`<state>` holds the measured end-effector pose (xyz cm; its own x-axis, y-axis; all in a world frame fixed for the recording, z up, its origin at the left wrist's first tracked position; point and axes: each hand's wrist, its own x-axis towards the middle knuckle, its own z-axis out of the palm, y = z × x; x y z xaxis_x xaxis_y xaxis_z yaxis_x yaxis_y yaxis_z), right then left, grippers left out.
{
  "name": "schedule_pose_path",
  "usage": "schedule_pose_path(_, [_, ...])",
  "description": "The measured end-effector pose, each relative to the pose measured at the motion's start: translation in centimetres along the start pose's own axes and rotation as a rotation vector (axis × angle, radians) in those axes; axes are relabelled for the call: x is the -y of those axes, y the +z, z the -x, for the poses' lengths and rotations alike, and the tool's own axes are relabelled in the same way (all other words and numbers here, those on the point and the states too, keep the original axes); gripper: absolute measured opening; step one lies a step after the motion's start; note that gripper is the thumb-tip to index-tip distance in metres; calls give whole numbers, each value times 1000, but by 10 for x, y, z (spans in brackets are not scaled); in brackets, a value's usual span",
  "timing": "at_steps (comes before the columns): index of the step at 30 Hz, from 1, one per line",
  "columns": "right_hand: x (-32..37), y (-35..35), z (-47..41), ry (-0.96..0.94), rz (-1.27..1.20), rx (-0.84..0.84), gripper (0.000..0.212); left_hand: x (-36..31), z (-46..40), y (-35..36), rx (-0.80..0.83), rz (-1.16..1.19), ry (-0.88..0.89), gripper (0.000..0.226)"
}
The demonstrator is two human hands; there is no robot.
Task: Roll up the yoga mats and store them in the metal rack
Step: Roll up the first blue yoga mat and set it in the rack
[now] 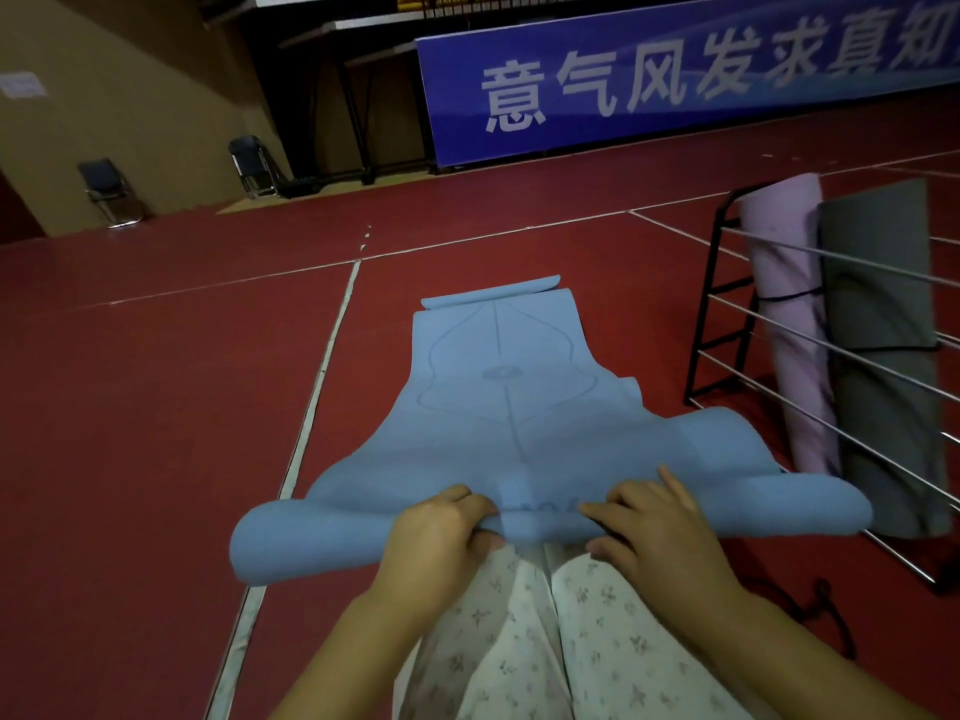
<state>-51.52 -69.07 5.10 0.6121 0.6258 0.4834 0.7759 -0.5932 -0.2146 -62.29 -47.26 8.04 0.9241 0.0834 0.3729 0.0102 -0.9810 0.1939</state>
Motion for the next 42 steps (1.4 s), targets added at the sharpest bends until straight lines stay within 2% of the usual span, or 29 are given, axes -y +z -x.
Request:
schedule_pose_path(2, [-5,1,-5,3,-45,20,35,1,-2,-2,18,75,-26,34])
schedule_pose_path(4, [-8,-2,-10,52,-109,44,27,1,-3,-2,23,122,-76,43])
schedule_pose_path(7, [-9,-6,-18,121,-175,144,19,1,-1,2,-49,186,-100,27])
schedule_pose_path(10, [-11,-8,-25,126,-235,196,11,2,-1,6,-56,238,-116,13])
schedule_pose_path(15, [-13,-4,-30,150,-307,207,14,13,-6,18,-66,268,-68,31])
schedule_pose_path(18, [-15,1,-31,178,-277,181,9,16,-12,19,-83,216,-67,40])
schedule_pose_path(22, [-10,-1,-43,234,-128,180,22,15,-20,17,-85,65,-100,57])
schedule_pose_path(24, [-7,-5,-50,229,-36,249,26,14,-24,14,-86,1,-77,55])
schedule_pose_path(27, [-5,-10,-55,166,43,296,33,16,-30,10,-18,-31,-100,38])
schedule_pose_path(29, [-4,-9,-54,139,77,275,35,14,-29,4,-35,-34,-88,32])
schedule_pose_path(32, [4,-8,-45,109,146,102,23,14,-20,3,-92,-62,-16,34])
schedule_pose_path(35, [10,-5,-32,94,99,6,45,17,-9,-2,-80,-64,42,34])
schedule_pose_path(40, [6,-4,-9,36,74,9,52,21,1,-2,-5,-50,56,37])
schedule_pose_path(42, [4,-5,-4,52,69,31,52,20,0,-3,-18,-45,44,31])
